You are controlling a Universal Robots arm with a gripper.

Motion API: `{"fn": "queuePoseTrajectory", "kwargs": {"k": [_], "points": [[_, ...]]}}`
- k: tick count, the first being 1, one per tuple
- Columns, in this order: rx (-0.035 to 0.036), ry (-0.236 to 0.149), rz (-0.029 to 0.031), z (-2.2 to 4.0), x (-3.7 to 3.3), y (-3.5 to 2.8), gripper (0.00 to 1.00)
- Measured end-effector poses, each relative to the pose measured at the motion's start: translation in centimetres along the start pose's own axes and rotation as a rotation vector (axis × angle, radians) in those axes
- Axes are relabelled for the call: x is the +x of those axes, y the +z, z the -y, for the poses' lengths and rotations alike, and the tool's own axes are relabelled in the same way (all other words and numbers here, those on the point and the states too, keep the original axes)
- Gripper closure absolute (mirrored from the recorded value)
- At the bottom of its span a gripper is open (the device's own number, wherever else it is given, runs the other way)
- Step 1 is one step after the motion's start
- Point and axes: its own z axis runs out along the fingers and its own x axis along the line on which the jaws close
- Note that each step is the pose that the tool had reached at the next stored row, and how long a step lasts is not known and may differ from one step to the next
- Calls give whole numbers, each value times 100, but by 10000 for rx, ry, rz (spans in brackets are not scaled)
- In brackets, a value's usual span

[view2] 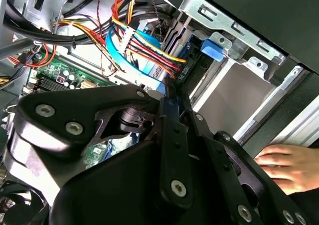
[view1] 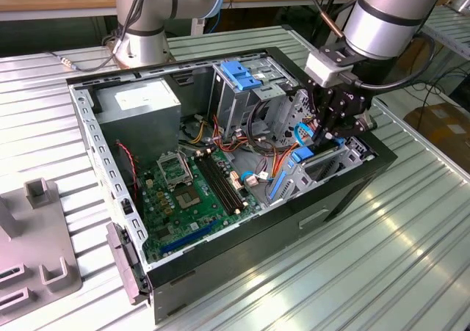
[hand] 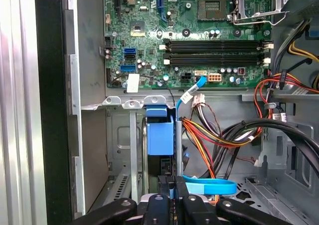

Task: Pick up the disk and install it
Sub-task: 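Insert the second disk wire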

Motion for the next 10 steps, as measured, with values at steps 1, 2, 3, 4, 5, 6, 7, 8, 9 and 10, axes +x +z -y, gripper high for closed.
{"fn": "queuePoseTrajectory", "kwargs": {"k": [1,2,3,4,5,6,7,8,9,10], "points": [[0,1,2,0,0,1,83],[4,-1,29,1,-3,6,83],[3,0,30,2,-1,2,76],[1,1,24,4,-1,-25,76],[0,0,5,9,0,-61,76],[1,1,12,13,0,-115,76],[1,1,4,17,1,-177,76],[0,1,10,18,1,-181,76],[0,1,9,18,1,-182,76],[0,0,7,18,1,-184,78]]}}
